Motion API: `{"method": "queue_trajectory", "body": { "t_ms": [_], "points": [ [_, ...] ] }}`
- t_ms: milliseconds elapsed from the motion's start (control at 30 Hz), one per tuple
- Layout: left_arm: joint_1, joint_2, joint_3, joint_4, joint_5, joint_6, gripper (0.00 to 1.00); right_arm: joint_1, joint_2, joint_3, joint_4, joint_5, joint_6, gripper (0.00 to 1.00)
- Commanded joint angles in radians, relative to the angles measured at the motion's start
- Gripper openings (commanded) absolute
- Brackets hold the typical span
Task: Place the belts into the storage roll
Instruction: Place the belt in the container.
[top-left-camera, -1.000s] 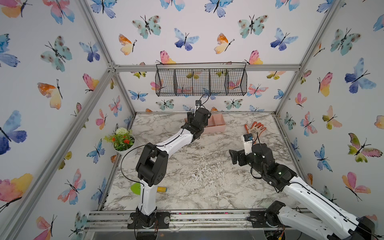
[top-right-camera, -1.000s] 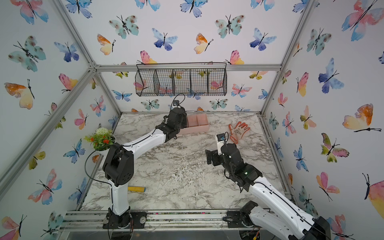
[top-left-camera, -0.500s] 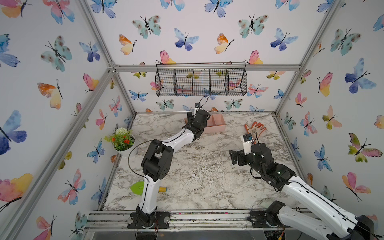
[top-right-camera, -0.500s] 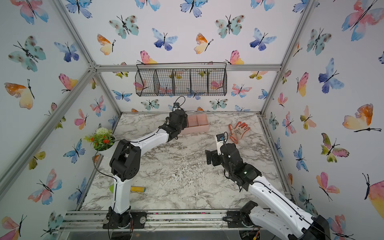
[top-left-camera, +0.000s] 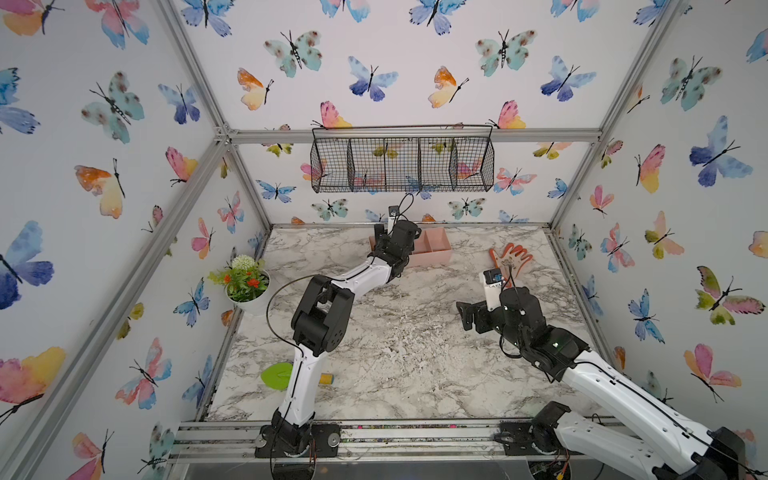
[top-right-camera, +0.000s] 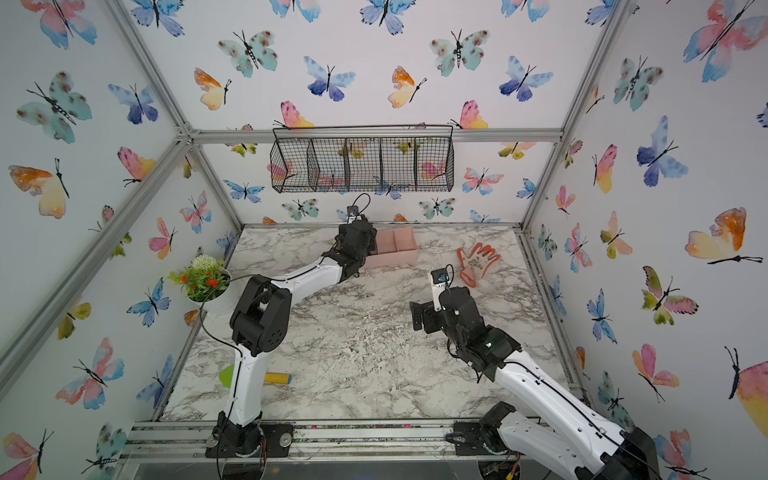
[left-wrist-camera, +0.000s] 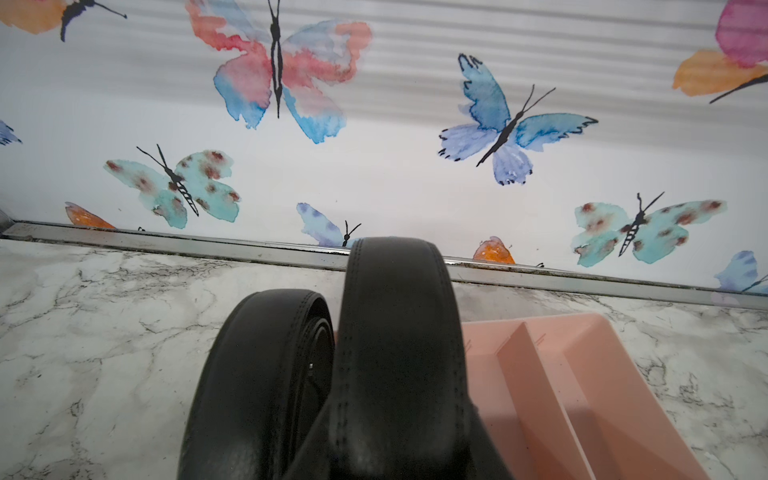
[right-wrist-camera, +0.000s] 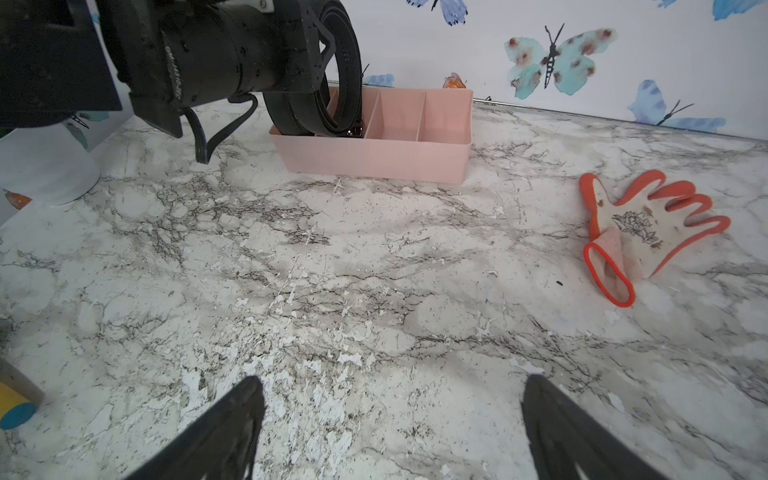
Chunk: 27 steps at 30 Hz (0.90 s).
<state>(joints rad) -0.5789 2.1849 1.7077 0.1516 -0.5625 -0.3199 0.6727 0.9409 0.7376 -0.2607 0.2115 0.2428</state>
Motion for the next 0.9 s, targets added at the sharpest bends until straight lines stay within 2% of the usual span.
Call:
{"method": "queue_trajectory", "body": {
  "t_ms": [0, 100, 300, 567, 867],
  "points": [
    [0.01, 0.037, 0.024, 0.055, -0.037, -0.036, 0.03, -0.002, 0.001, -0.012, 0.006, -0.004, 0.003, 0.99],
    [0.008, 0.054, 0.012, 0.073, -0.039, -0.056, 0.0, -0.002, 0.006, -0.01, 0.006, -0.004, 0.003, 0.99],
    [0.004, 0.089, 0.002, 0.064, -0.043, -0.102, 0.0, -0.002, 0.009, -0.01, 0.008, -0.006, 0.003, 0.99],
    [-0.017, 0.162, 0.082, -0.049, -0.04, -0.11, 0.0, -0.002, 0.005, -0.01, 0.011, -0.006, 0.004, 0.99],
    [-0.043, 0.204, 0.153, -0.175, -0.086, -0.092, 0.0, -0.002, -0.008, -0.012, 0.01, -0.007, 0.004, 0.99]
  ]
}}
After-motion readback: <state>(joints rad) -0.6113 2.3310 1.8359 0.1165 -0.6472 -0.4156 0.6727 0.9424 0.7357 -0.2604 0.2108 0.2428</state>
